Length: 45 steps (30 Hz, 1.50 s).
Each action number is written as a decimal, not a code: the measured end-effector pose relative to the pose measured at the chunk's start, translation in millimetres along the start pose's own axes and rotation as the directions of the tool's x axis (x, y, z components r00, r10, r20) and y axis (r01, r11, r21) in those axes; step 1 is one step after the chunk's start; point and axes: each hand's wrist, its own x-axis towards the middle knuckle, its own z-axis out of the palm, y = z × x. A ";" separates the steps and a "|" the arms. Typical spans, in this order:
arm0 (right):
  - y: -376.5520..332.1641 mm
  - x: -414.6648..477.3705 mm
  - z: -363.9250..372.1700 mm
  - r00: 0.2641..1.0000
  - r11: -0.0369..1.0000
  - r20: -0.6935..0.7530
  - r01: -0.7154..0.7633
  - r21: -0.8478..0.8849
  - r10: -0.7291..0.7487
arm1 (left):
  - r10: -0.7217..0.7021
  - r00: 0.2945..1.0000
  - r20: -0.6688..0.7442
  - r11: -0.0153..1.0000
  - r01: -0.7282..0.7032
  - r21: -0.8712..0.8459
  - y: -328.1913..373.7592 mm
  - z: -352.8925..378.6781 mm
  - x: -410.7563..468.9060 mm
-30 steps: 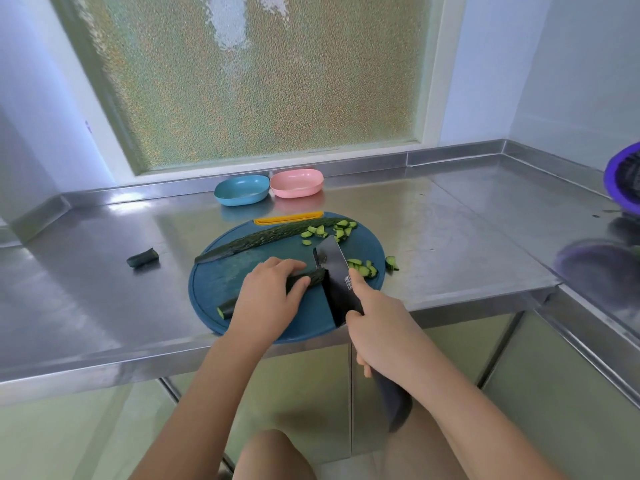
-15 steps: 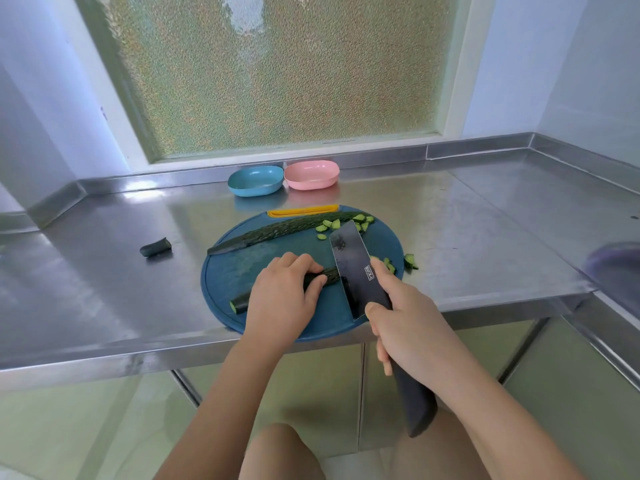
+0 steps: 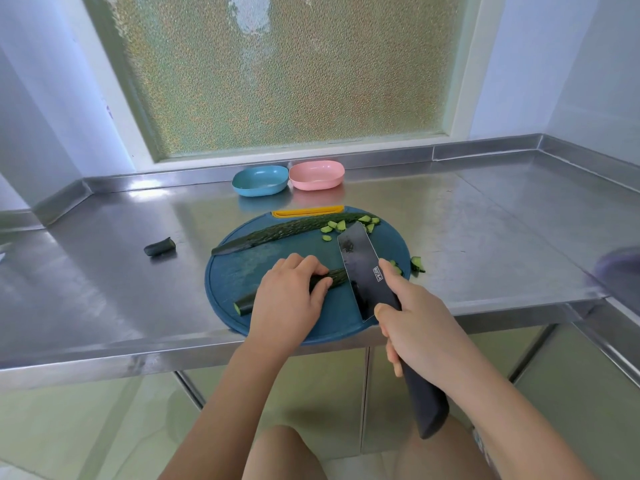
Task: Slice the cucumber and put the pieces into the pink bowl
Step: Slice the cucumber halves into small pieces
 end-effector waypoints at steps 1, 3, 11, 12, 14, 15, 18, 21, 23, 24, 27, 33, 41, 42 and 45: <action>0.0 0.7 -0.5 1.000 1.000 0.001 0.000 -0.015 0.000 | 0.002 1.000 0.001 1.000 -0.002 0.000 0.1 0.0 0.3; 0.1 2.4 -1.8 1.000 1.000 0.008 -0.004 -0.023 0.004 | 0.003 1.000 0.006 1.000 -0.003 0.000 0.3 -0.3 0.5; 4.7 5.2 -4.5 0.998 0.994 0.056 0.006 0.113 -0.013 | 0.000 1.000 0.020 1.000 0.000 -0.017 0.1 -1.2 2.7; 5.3 5.3 -4.7 0.998 0.993 0.055 0.009 0.121 -0.016 | 0.001 1.000 0.019 1.000 0.000 -0.019 0.0 -1.3 2.8; 6.3 5.9 -5.1 0.998 0.991 0.054 0.012 0.136 -0.019 | 0.001 1.000 0.017 1.000 -0.001 -0.024 -0.1 -1.3 2.8; 6.8 6.4 -5.1 0.998 0.990 0.054 0.013 0.140 -0.021 | 0.000 1.000 0.017 1.000 0.000 -0.025 -0.2 -1.2 2.7; 7.3 7.0 -4.9 0.998 0.990 0.055 0.015 0.142 -0.023 | 0.002 1.000 0.012 1.000 -0.002 -0.028 -0.8 -0.8 2.4; 6.2 8.5 -2.5 0.998 0.992 0.053 0.019 0.126 -0.025 | 0.006 1.000 0.008 1.000 -0.006 -0.028 -1.5 -0.2 2.8; 4.2 10.4 1.7 0.998 0.995 0.052 0.013 0.097 -0.018 | 0.011 1.000 0.004 1.000 -0.010 -0.027 -1.5 0.4 2.8; 2.5 11.4 4.1 0.999 0.998 0.051 0.011 0.070 -0.014 | 0.013 1.000 -0.001 1.000 -0.013 -0.028 -1.5 0.5 2.8; -2.3 15.0 9.7 0.999 0.999 0.042 0.010 -0.048 -0.008 | 0.020 1.000 -0.007 0.999 -0.020 -0.029 -1.5 0.9 2.9; -8.6 8.7 6.5 0.999 0.978 0.053 0.005 -0.209 0.006 | 0.008 1.000 -0.030 1.000 -0.009 -0.016 -1.1 1.5 0.6; -3.1 -3.1 -1.2 1.000 1.000 0.006 -0.017 -0.012 0.018 | 0.011 1.000 -0.025 1.000 -0.011 -0.016 -1.1 1.0 0.4; -3.4 -2.6 -1.0 1.000 1.000 -0.005 -0.013 0.005 0.013 | 0.011 1.000 -0.026 1.000 -0.011 -0.016 -1.1 0.9 0.2; -5.1 -1.0 -0.2 1.000 1.000 -0.010 -0.003 0.019 0.003 | 0.011 1.000 -0.025 1.000 -0.011 -0.014 -0.7 0.5 -0.5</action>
